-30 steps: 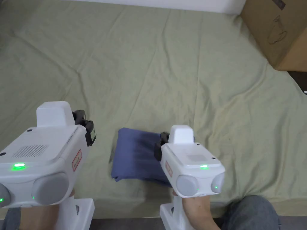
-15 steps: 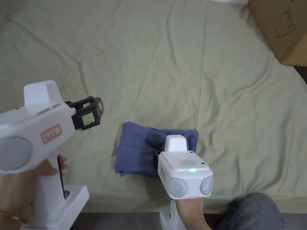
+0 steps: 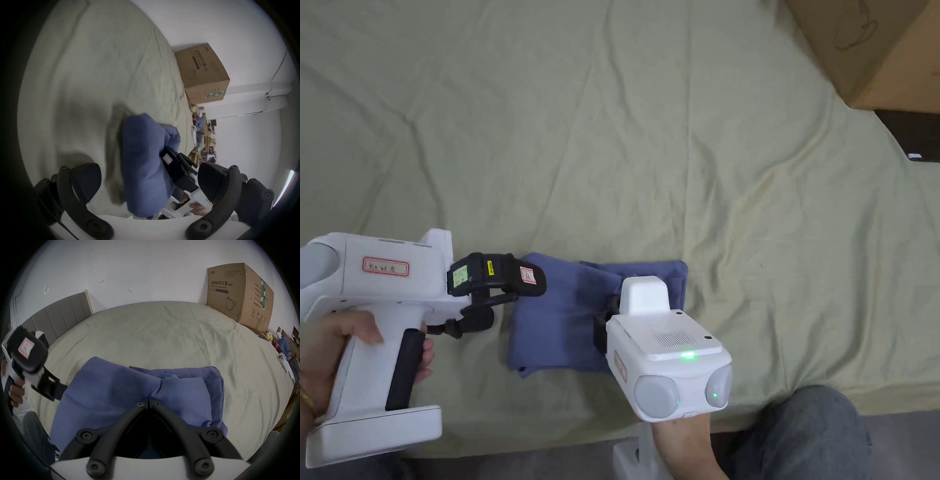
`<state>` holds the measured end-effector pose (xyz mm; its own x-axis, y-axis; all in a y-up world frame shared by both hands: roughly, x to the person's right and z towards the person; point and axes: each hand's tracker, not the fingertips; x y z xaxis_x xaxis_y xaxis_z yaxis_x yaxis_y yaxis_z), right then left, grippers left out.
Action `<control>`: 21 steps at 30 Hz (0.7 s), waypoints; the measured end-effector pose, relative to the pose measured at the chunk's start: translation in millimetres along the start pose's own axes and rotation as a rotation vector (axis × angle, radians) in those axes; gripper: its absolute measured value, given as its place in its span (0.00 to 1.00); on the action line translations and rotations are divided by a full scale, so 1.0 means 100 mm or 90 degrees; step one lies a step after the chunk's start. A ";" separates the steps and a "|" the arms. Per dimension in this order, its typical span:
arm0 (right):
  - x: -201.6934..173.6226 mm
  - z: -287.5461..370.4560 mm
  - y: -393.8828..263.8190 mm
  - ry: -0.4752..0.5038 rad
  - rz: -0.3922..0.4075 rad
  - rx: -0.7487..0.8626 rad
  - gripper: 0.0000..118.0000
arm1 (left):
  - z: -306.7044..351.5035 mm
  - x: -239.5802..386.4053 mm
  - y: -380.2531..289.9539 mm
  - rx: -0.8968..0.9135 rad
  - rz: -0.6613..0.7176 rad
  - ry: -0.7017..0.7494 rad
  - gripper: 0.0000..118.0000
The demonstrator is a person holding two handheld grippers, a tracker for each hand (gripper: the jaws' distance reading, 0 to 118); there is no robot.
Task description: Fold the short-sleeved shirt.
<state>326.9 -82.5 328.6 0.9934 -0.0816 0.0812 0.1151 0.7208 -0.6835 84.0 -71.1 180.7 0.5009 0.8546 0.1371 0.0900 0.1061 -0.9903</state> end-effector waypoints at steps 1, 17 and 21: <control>0.01 -0.01 0.00 0.000 -0.002 0.000 0.00 | -0.07 -0.02 0.00 -0.017 0.009 -0.015 1.00; 0.24 0.40 0.34 0.036 -0.042 0.029 0.00 | -0.32 0.36 0.11 -0.032 -0.032 0.111 0.17; 0.41 0.89 0.63 0.037 -0.044 0.120 0.00 | -0.02 0.86 0.13 -0.027 -0.083 0.183 0.16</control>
<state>374.1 20.7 353.2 0.9822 -0.1709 0.0781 0.1861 0.8280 -0.5289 129.9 2.7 180.0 0.7052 0.6554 0.2704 0.2029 0.1789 -0.9627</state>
